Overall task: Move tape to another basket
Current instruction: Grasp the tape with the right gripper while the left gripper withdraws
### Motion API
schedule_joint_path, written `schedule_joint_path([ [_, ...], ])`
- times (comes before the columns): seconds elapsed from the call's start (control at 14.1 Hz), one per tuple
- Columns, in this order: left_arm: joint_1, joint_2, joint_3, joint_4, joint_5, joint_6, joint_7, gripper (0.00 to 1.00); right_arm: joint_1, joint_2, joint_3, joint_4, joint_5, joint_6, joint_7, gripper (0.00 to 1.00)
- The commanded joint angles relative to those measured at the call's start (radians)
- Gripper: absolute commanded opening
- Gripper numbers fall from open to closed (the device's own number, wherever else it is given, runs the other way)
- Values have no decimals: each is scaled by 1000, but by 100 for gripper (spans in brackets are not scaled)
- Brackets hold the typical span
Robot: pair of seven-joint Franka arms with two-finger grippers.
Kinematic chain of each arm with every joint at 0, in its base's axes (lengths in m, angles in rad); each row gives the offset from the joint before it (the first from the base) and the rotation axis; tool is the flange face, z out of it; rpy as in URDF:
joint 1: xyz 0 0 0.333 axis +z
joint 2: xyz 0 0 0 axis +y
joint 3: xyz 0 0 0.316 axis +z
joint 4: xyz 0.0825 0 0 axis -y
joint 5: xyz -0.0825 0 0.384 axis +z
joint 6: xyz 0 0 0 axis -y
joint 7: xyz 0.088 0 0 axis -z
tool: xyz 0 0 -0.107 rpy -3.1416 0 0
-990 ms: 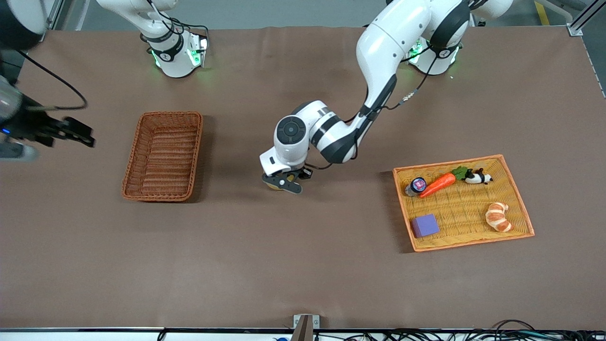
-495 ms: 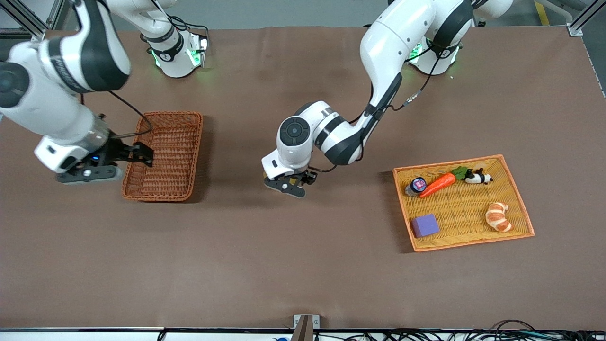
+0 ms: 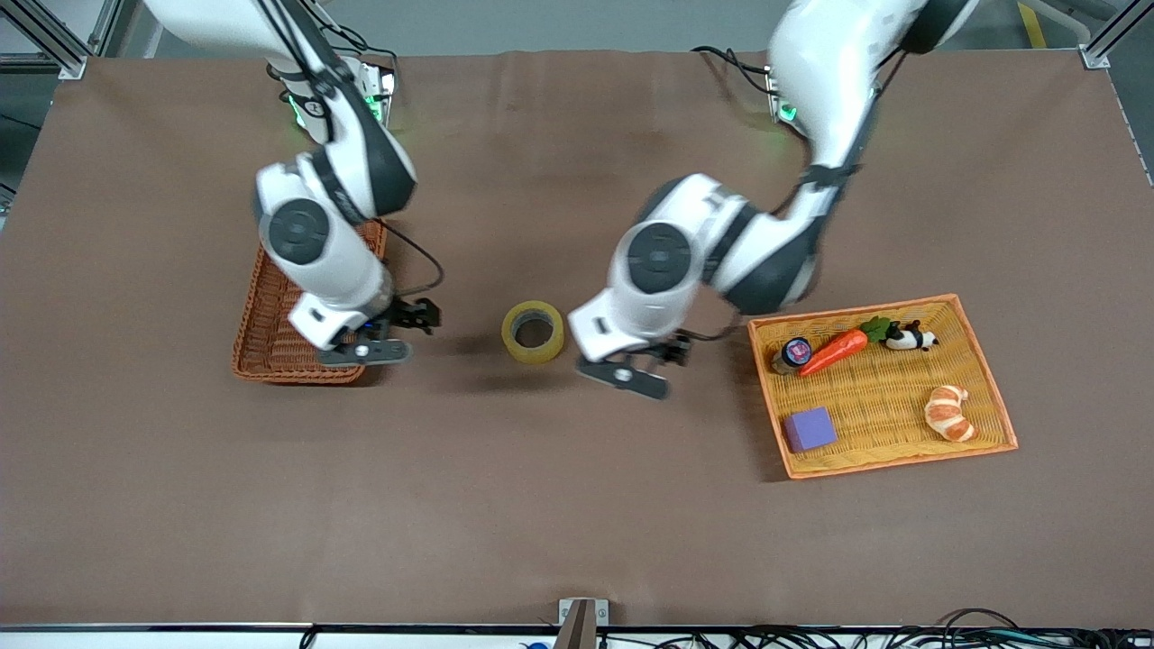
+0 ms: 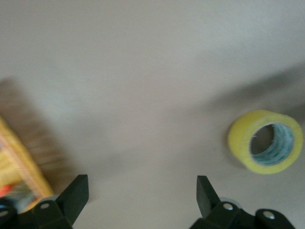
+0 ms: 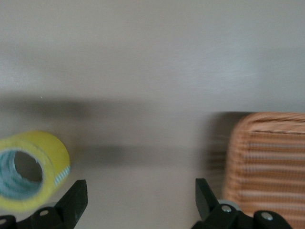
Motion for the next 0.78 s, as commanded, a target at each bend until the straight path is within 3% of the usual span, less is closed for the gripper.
schedule_joint_path([
  [0.0,155,-226,-55,-209,0,2,172,100,70,57,-7,-8,-4,119,173,100],
  [0.28,357,-369,-76,-246,-87,-77,360,100,177,128,-13,-2,-11,216,328,100],
  [0.71,554,-533,-76,-321,-89,-133,356,99,202,130,-18,-12,-22,198,418,100],
])
